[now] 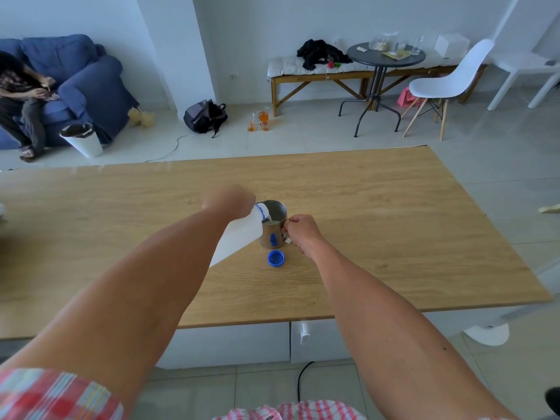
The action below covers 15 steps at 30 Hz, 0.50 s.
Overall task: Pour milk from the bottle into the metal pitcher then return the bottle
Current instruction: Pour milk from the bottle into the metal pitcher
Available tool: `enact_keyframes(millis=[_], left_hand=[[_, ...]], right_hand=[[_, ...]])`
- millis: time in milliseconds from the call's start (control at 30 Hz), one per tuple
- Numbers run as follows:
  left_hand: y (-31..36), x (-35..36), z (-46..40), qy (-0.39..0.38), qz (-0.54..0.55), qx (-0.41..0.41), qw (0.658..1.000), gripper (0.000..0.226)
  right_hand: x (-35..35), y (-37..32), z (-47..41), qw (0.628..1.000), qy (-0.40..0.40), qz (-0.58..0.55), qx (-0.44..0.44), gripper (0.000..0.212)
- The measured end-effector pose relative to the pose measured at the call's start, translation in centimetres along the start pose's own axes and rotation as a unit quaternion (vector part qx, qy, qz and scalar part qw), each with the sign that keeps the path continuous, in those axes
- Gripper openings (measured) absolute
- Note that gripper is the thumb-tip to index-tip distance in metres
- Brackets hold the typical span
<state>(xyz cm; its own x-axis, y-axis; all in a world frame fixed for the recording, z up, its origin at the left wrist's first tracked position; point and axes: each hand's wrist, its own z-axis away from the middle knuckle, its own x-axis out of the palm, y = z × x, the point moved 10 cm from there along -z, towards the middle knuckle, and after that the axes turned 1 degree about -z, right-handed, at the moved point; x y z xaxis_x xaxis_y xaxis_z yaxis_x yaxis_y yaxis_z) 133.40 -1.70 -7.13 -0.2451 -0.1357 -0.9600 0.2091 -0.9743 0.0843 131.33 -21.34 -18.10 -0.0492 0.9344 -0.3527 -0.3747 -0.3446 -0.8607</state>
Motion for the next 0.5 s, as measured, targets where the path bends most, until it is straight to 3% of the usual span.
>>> enact_keyframes(millis=[500], left_hand=[[0.03,-0.02,0.03,0.001,0.0,0.001,1.0,0.028]], right_hand=[[0.05,-0.22,0.13,1.0,-0.004,0.012,-0.005,0.021]])
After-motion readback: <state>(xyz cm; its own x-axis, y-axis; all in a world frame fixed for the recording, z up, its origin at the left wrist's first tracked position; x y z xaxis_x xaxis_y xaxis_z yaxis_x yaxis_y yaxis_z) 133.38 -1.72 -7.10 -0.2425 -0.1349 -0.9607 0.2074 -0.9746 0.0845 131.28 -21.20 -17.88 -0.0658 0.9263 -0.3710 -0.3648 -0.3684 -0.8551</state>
